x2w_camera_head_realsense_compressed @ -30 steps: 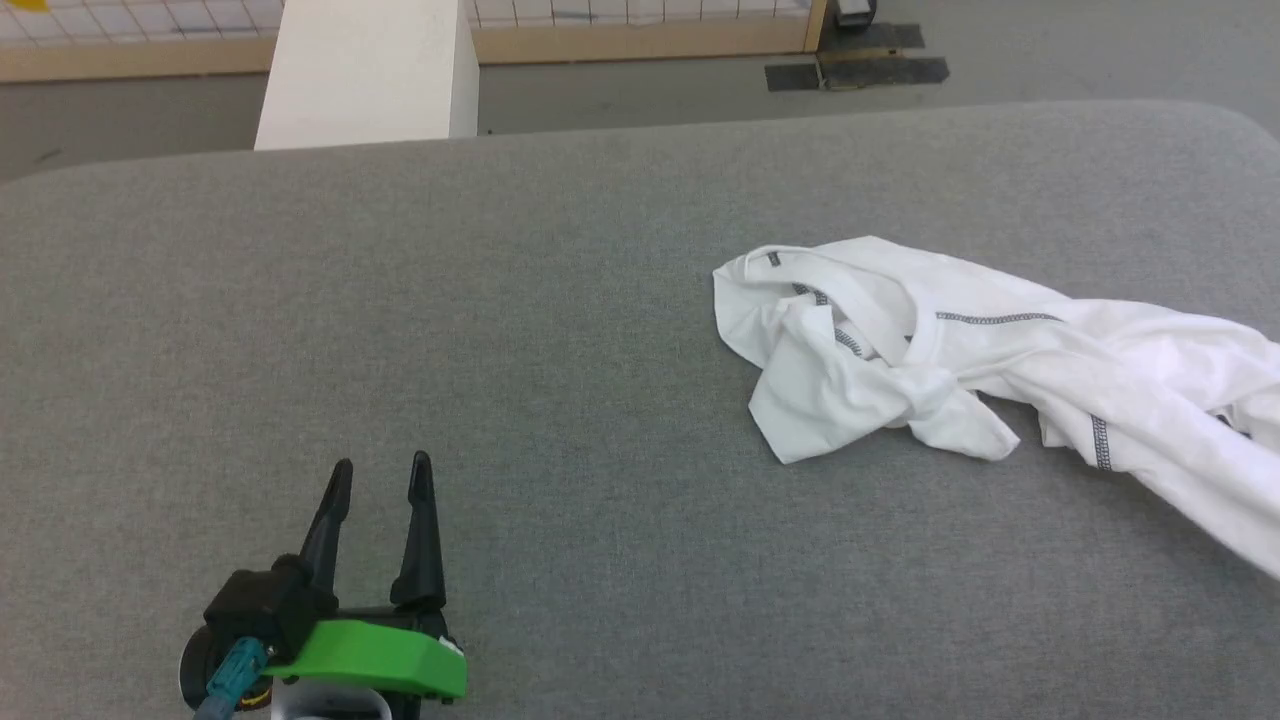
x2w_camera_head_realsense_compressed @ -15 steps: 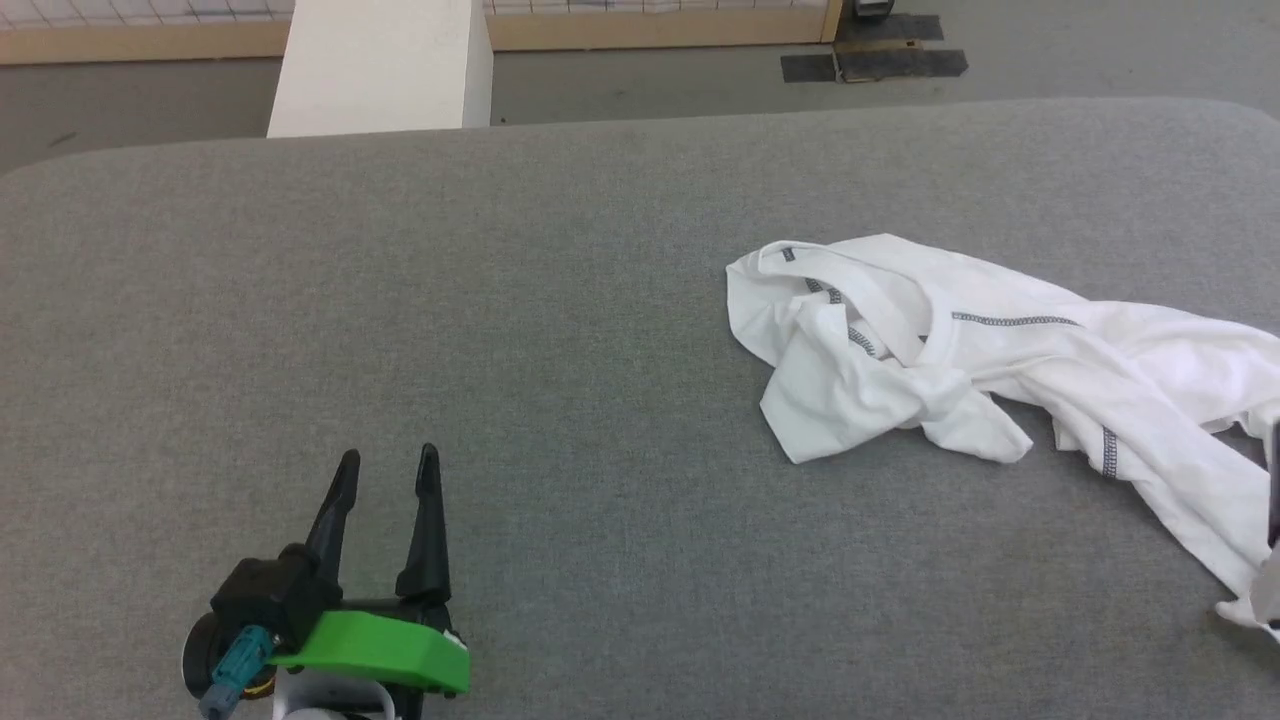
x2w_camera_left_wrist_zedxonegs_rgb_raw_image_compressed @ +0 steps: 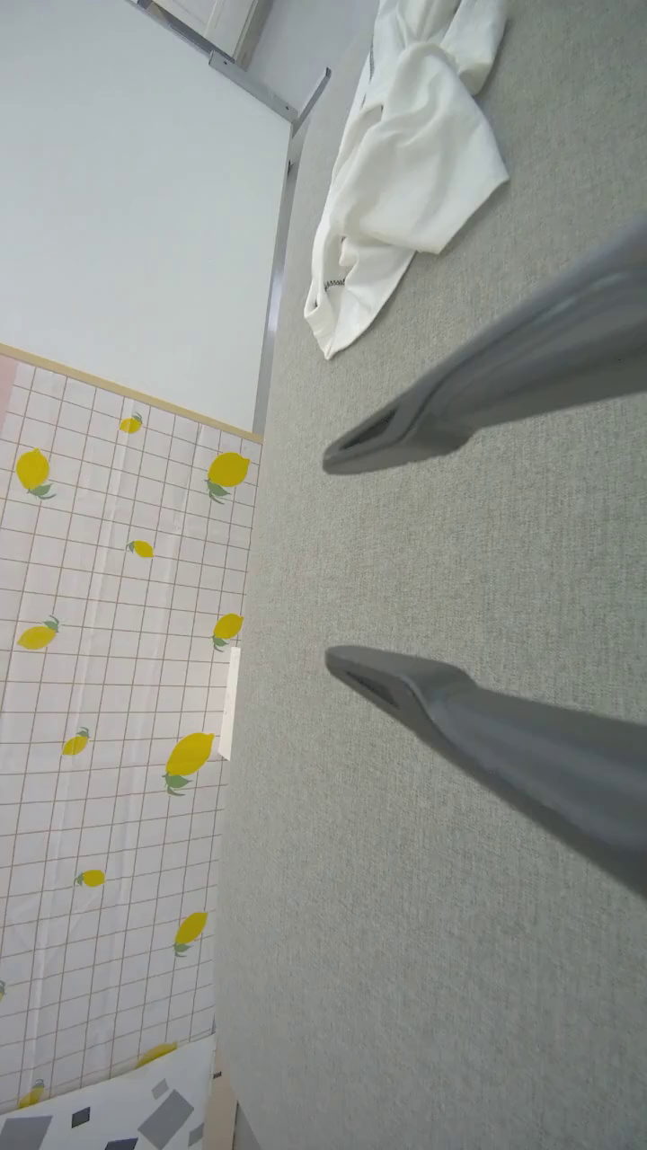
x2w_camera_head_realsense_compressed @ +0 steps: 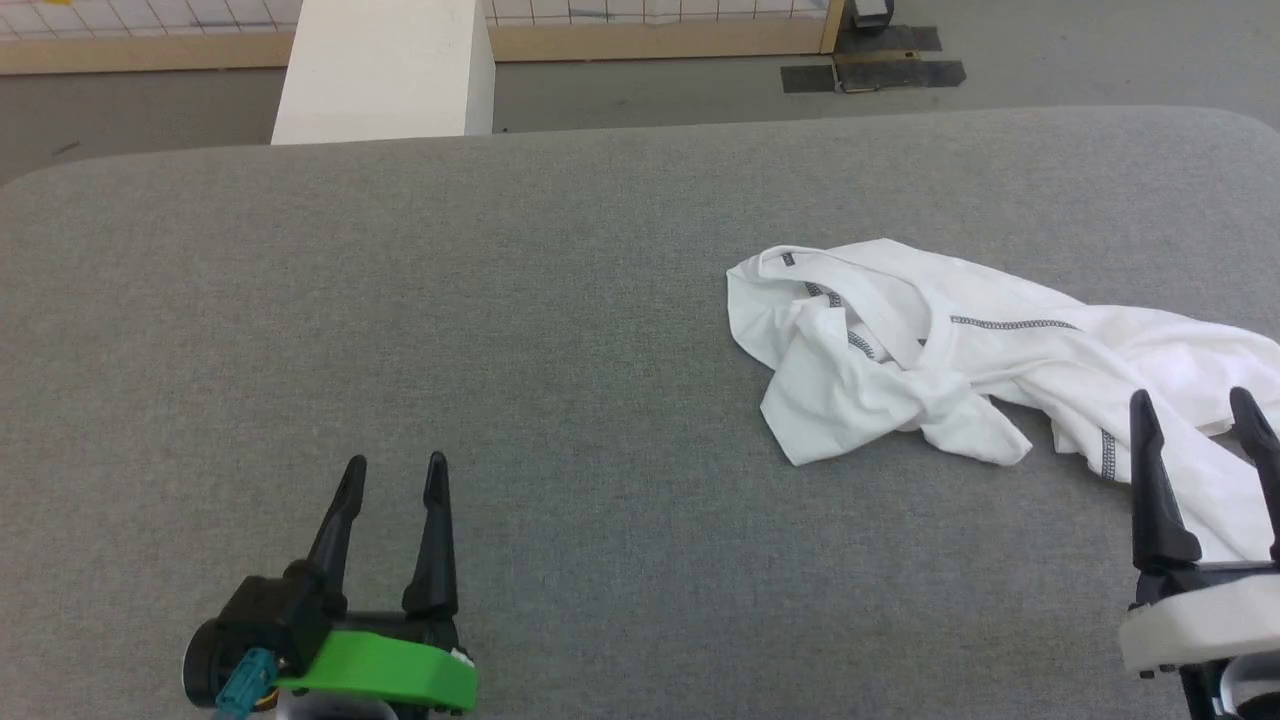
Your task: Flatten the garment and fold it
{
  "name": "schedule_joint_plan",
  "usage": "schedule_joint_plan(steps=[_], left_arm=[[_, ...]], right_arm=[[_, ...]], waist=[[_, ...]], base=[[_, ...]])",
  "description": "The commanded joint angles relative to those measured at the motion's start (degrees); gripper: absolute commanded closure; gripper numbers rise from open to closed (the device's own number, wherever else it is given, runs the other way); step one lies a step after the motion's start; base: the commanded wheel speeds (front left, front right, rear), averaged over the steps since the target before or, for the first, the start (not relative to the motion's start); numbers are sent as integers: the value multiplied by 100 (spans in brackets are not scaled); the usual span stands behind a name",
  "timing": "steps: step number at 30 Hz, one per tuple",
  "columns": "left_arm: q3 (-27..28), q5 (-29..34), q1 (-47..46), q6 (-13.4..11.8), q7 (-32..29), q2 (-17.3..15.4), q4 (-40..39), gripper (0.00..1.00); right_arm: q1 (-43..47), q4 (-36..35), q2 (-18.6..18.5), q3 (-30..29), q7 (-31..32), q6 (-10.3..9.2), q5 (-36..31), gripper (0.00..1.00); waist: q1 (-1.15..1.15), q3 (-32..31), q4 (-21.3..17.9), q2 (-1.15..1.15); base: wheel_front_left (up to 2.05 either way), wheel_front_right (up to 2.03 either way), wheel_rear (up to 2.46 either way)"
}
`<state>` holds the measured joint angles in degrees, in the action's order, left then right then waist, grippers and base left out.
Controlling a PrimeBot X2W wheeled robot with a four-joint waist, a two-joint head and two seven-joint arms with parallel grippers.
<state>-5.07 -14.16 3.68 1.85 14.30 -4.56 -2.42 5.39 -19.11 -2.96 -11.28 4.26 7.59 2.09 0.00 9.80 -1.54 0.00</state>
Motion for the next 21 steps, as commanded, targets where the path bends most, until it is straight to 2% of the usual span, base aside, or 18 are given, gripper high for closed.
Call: schedule_joint_plan(steps=[1, 5, 11, 14, 21], left_arm=[[-63, 102, 2, -6, 30, -41, -82, 0], [-414, 335, -374, 160, -210, -168, -329, 0], [-1389, 545, -1485, 469, -1200, -273, -461, 0], [-1975, 488, -2075, 533, -1792, -258, -287, 0], [-3059, 290, -3129, 561, -2513, -326, 555, 0]], right_arm=[[70, 60, 4, -18, -145, -10, 151, 0], [74, 233, 6, -75, -414, -10, 291, 0], [-194, 290, 7, -208, -548, -10, 332, 0], [-353, 281, 7, -258, -582, -10, 352, 0], [-615, 391, 8, -249, -636, -10, 490, 0]], waist=[[0, 49, -22, 0], [0, 173, -43, 0], [0, 461, -50, 0], [0, 683, -89, 0], [0, 1208, -269, 0]], base=[[0, 0, 0], [0, 0, 0], [0, 0, 0], [0, 0, 0], [0, 0, 0]])
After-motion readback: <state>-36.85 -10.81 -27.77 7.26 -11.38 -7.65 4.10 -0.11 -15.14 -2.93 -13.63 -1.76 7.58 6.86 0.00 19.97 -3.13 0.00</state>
